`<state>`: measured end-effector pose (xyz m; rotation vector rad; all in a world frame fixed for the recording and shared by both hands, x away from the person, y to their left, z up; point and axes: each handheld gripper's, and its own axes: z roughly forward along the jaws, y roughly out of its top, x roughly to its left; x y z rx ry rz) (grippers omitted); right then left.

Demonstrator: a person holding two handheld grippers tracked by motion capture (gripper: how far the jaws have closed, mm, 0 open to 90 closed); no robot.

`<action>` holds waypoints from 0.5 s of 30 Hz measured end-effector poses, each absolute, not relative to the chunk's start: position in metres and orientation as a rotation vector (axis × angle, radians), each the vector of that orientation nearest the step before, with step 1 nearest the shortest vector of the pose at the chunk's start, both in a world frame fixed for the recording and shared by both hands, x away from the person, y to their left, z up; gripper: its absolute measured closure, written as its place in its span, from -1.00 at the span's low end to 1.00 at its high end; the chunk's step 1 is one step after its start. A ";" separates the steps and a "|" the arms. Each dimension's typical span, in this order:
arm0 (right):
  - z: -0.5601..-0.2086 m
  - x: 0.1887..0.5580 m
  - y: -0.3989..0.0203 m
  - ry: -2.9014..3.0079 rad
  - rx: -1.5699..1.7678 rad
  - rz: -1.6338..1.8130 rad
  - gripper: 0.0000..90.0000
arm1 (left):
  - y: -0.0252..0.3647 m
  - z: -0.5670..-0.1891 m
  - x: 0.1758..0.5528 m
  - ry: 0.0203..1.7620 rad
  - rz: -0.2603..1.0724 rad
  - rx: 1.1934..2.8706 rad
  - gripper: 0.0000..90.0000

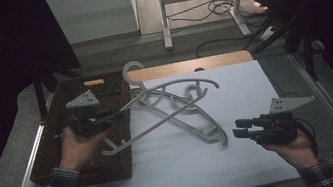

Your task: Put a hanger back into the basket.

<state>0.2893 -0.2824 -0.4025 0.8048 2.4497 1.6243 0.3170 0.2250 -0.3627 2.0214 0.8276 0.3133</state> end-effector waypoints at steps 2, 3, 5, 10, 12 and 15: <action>-0.407 0.289 -0.280 2.455 0.812 1.636 0.35 | 0.237 -0.362 0.314 0.869 0.382 2.009 0.82; -0.407 0.289 -0.280 2.455 0.812 1.636 0.35 | 0.237 -0.362 0.314 0.869 0.382 2.009 0.82; -0.410 0.289 -0.277 2.461 0.816 1.641 0.35 | 0.248 -0.361 0.311 0.908 0.436 2.002 0.82; -0.415 0.289 -0.276 2.464 0.827 1.647 0.35 | 0.262 -0.363 0.307 0.965 0.505 1.979 0.82; -0.417 0.289 -0.275 2.465 0.835 1.649 0.35 | 0.268 -0.363 0.306 0.989 0.524 1.967 0.82; -0.421 0.290 -0.274 2.471 0.844 1.646 0.35 | 0.278 -0.364 0.304 1.020 0.545 1.958 0.81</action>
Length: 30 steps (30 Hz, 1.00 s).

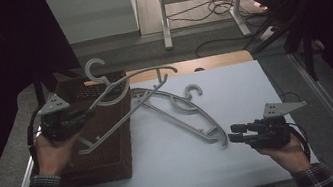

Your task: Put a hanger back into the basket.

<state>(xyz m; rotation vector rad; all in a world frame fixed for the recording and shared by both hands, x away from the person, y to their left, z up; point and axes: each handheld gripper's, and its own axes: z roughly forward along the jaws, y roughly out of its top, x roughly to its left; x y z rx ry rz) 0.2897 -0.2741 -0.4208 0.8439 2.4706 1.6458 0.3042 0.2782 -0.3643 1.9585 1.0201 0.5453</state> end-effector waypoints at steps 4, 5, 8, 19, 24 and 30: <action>-0.422 0.290 -0.273 2.474 0.851 1.642 0.35 | 0.290 -0.366 0.302 1.060 0.580 1.952 0.81; -0.422 0.290 -0.273 2.474 0.851 1.642 0.35 | 0.294 -0.366 0.302 1.070 0.588 1.945 0.81; -0.424 0.290 -0.272 2.479 0.858 1.642 0.35 | 0.304 -0.367 0.300 1.102 0.610 1.934 0.81; -0.429 0.290 -0.270 2.489 0.876 1.629 0.35 | 0.335 -0.373 0.291 1.202 0.683 1.901 0.81; -0.432 0.290 -0.269 2.494 0.879 1.607 0.33 | 0.342 -0.376 0.288 1.232 0.714 1.896 0.81; -0.435 0.291 -0.268 2.500 0.909 1.582 0.20 | 0.350 -0.382 0.286 1.274 0.748 1.886 0.81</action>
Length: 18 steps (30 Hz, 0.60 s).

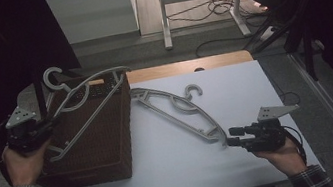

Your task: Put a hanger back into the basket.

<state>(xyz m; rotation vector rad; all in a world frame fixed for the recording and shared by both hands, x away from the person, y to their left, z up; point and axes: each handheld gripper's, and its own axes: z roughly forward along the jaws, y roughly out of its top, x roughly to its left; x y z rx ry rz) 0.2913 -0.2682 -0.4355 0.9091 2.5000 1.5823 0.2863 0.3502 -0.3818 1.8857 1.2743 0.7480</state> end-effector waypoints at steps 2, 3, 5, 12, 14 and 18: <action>-0.437 0.292 -0.267 2.501 0.922 1.570 0.17 | 0.352 -0.384 0.286 1.288 0.761 1.884 0.81; -0.437 0.292 -0.267 2.501 0.922 1.570 0.17 | 0.353 -0.385 0.286 1.292 0.767 1.885 0.81; -0.438 0.292 -0.267 2.505 0.927 1.565 0.16 | 0.356 -0.386 0.286 1.304 0.777 1.881 0.81; -0.440 0.293 -0.265 2.520 0.924 1.552 0.14 | 0.360 -0.395 0.286 1.327 0.820 1.877 0.81; -0.440 0.293 -0.265 2.524 0.925 1.549 0.13 | 0.360 -0.398 0.288 1.329 0.821 1.877 0.81; -0.442 0.293 -0.264 2.526 0.929 1.543 0.11 | 0.359 -0.409 0.292 1.317 0.824 1.883 0.81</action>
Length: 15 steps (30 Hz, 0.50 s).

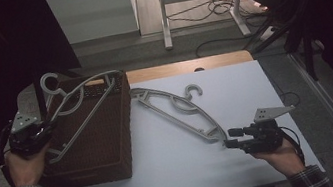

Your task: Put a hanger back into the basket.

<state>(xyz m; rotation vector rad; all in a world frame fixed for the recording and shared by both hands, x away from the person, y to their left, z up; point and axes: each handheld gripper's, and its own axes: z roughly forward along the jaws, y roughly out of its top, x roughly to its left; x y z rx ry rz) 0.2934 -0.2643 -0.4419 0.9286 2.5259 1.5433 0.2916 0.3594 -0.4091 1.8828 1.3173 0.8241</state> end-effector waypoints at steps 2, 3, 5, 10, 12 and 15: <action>-0.442 0.293 -0.264 2.526 0.929 1.542 0.11 | 0.359 -0.410 0.292 1.319 0.829 1.888 0.81; -0.443 0.294 -0.265 2.529 0.930 1.537 0.11 | 0.359 -0.411 0.293 1.309 0.839 1.884 0.81; -0.443 0.294 -0.265 2.531 0.930 1.537 0.11 | 0.358 -0.412 0.294 1.305 0.850 1.886 0.81; -0.444 0.293 -0.263 2.538 0.930 1.531 0.10 | 0.363 -0.419 0.299 1.309 0.826 1.882 0.81; -0.444 0.294 -0.263 2.542 0.925 1.526 0.10 | 0.367 -0.424 0.299 1.314 0.811 1.867 0.81; -0.445 0.294 -0.262 2.544 0.929 1.523 0.10 | 0.371 -0.430 0.301 1.322 0.793 1.862 0.81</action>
